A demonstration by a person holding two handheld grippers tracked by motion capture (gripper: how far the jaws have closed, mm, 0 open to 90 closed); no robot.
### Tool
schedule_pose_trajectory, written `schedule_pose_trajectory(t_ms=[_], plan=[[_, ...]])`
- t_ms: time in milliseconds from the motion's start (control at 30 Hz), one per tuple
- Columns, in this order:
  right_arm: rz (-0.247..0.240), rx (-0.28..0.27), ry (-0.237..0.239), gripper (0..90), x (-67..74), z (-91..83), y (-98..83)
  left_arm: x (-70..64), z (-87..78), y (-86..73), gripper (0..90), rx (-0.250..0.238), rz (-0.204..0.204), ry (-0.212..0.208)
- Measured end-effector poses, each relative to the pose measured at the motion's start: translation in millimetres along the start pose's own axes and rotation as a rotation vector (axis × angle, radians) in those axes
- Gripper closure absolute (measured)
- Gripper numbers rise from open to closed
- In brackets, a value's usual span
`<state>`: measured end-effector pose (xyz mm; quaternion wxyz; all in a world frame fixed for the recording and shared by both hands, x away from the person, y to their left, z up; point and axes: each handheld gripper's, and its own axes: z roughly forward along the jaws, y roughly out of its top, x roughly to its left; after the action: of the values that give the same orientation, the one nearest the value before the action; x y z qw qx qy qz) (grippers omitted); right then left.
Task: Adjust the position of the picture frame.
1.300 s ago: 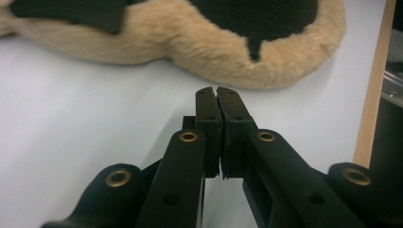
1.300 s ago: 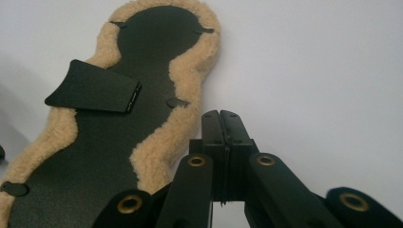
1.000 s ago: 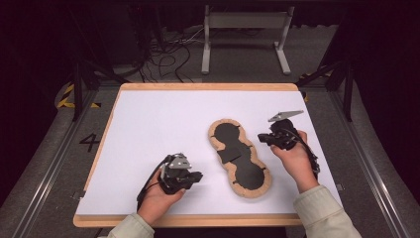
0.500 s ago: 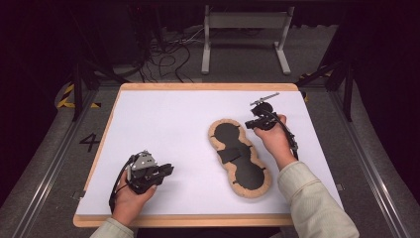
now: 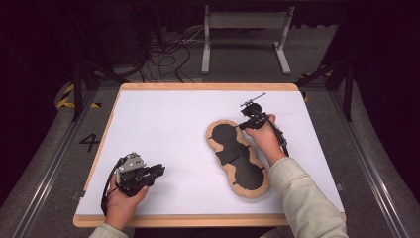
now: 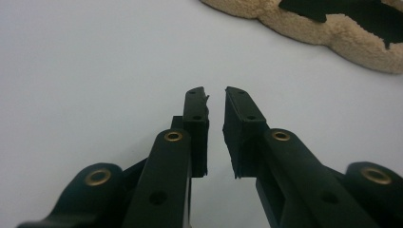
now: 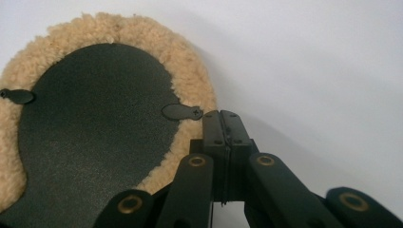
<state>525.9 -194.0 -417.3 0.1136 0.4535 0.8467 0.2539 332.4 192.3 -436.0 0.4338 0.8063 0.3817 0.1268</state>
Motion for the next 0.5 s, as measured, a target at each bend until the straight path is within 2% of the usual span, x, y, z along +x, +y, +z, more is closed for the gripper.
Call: schedule_pose_trajectory(t_ms=[67,133,167,200,233,267,300,367,500], plan=[[-0.013,-0.001,0.006,90.0,3.8,1.6,1.6,-0.2,0.3,-0.4,79.5,-0.002,-0.01,0.001],[-0.025,-0.003,0.024,90.0,13.0,5.6,5.9,-0.1,0.6,-0.5,79.5,0.003,-0.013,-0.004],[-0.044,-0.005,0.038,90.0,22.1,9.3,10.0,0.4,1.1,-0.4,79.4,0.004,-0.005,-0.003],[-0.044,-0.005,0.038,90.0,22.1,9.3,10.0,0.4,1.1,-0.4,79.4,0.004,-0.005,-0.003],[-0.063,-0.003,0.052,90.0,32.7,12.5,14.1,0.6,1.3,-0.3,79.5,0.003,-0.006,-0.006],[-0.063,-0.003,0.052,90.0,32.7,12.5,14.1,0.6,1.3,-0.3,79.5,0.003,-0.006,-0.006],[-0.083,-0.004,0.083,90.0,44.5,16.0,17.5,1.8,1.4,0.1,79.5,0.003,0.002,-0.005],[-0.097,-0.005,0.089,90.0,49.5,17.4,18.8,2.1,1.5,0.1,79.6,0.002,-0.002,-0.01],[-0.171,0.0,0.118,90.0,80.5,24.9,26.2,2.9,1.3,1.8,81.5,-0.004,-0.014,-0.028]])
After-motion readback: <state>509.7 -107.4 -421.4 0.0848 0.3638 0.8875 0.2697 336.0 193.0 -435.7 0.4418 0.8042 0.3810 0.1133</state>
